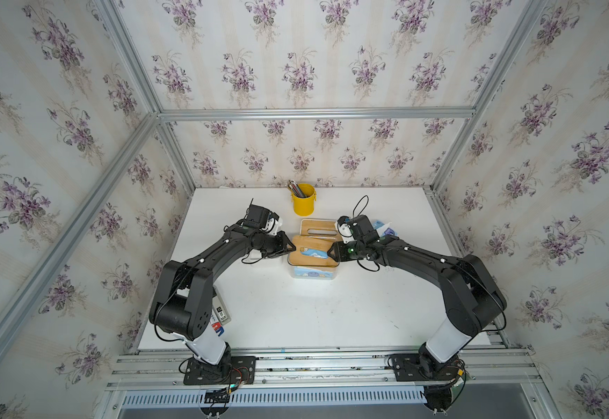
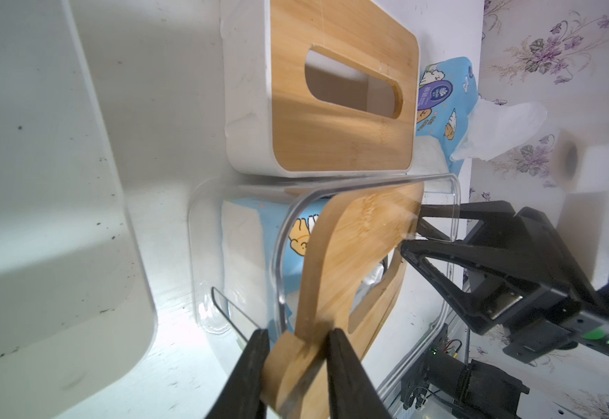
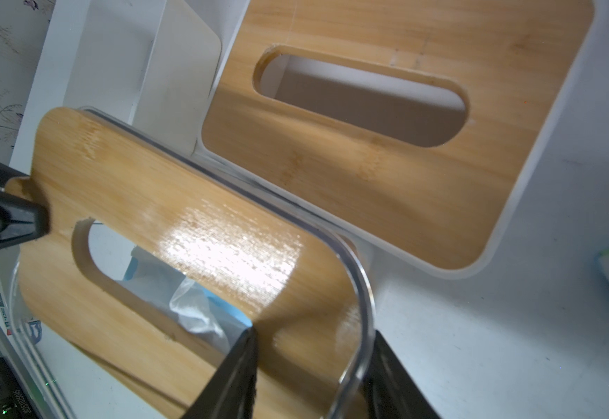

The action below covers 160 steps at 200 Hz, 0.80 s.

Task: Put the tissue paper into the tissue box
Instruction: Close the box lid on the tissue box.

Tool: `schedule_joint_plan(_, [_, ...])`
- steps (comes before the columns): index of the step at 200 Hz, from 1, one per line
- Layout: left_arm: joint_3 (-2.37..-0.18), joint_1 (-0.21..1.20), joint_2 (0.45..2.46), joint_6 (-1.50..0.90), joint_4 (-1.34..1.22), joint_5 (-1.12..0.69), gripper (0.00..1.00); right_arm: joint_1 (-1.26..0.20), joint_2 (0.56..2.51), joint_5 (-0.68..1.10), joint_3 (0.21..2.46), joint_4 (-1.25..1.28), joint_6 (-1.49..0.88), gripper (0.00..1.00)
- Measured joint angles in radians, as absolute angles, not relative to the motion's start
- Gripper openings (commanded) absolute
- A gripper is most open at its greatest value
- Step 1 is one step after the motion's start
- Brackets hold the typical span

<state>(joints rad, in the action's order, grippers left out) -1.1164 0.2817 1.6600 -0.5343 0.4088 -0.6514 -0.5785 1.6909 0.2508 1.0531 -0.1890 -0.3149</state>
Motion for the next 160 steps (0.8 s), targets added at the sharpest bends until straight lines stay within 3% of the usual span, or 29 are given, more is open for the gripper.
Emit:
schedule_joint_plan(46, [-1.116,0.282,1.667,-0.534,0.397,-0.664,0.28,-0.578,1.690,0.250,1.056,-0.199,-0.322,0.50])
schedule_joint_plan(160, [-1.101,0.281,1.668,-0.530,0.370,-0.687,0.32,-0.561,1.683,0.299,1.046,-0.180,-0.373,0.66])
